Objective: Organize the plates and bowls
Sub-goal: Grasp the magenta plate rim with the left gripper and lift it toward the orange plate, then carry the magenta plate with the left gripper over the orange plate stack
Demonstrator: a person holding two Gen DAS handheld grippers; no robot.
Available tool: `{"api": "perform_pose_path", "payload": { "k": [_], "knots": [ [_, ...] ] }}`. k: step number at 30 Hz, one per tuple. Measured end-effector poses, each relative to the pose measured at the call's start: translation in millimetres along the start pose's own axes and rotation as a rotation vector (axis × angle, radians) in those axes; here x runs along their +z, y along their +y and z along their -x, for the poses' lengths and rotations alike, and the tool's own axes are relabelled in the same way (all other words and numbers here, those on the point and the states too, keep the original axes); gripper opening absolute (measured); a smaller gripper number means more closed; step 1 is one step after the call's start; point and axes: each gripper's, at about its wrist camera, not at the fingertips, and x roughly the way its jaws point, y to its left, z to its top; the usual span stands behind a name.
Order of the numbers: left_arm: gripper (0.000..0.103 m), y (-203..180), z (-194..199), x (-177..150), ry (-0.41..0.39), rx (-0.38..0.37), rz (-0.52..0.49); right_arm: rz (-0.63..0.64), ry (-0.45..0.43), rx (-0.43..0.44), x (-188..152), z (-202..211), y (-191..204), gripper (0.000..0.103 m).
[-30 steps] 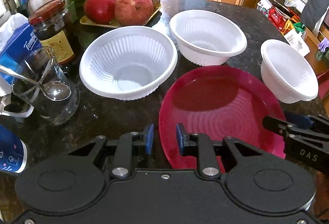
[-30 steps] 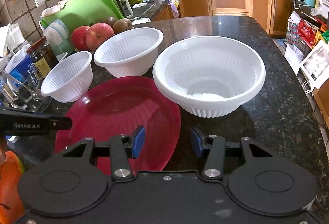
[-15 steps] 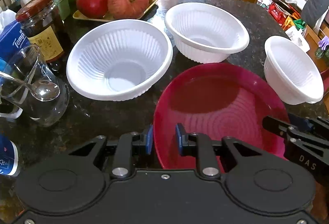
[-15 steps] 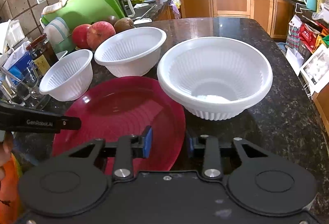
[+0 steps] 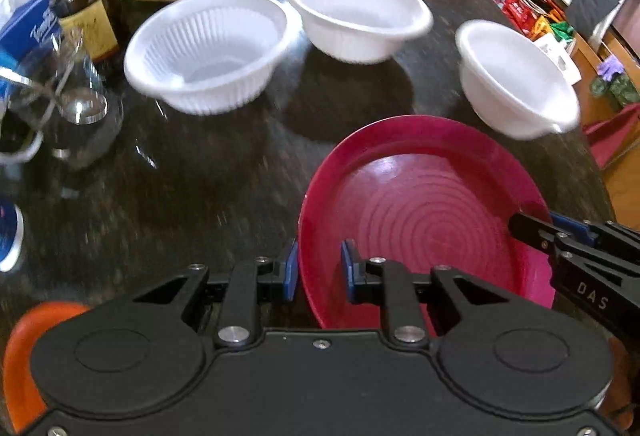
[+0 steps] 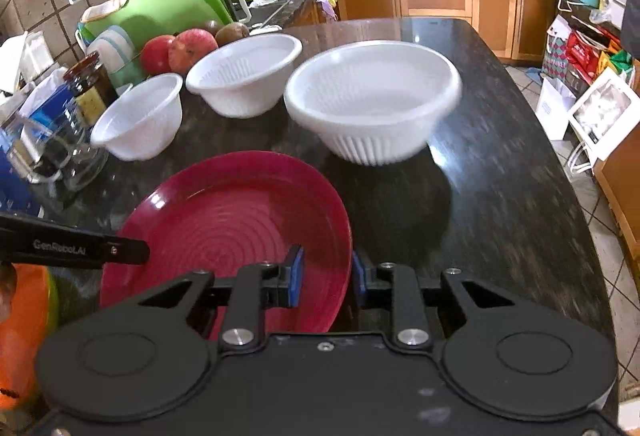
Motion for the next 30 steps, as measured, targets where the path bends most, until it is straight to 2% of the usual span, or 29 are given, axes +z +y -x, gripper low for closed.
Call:
{"api": "perform_pose_path", "payload": {
  "k": [8, 14, 21, 30],
  "knots": [
    [0.029, -11.6, 22.2, -36.6, 0.001, -0.014, -0.011, -0.016, 0.009, 0.001, -40.0, 36.7, -7.3, 0.028],
    [0.029, -15.5, 33.1, -53.8, -0.017, -0.007, 0.005, -0.014, 0.005, 0.003, -55.9, 52.2, -9.9, 0.028],
    [0.029, -30.9, 41.1, -75.7, -0.05, 0.037, 0.022, 0.008, 0.008, 0.019, -72.3, 71.5, -14.6, 0.028],
    [0.029, -42.4, 48.3, -99.9, -0.093, 0.046, 0.071, 0.033, 0.015, 0.049, -89.9, 87.4, -25.1, 0.028]
  ]
}}
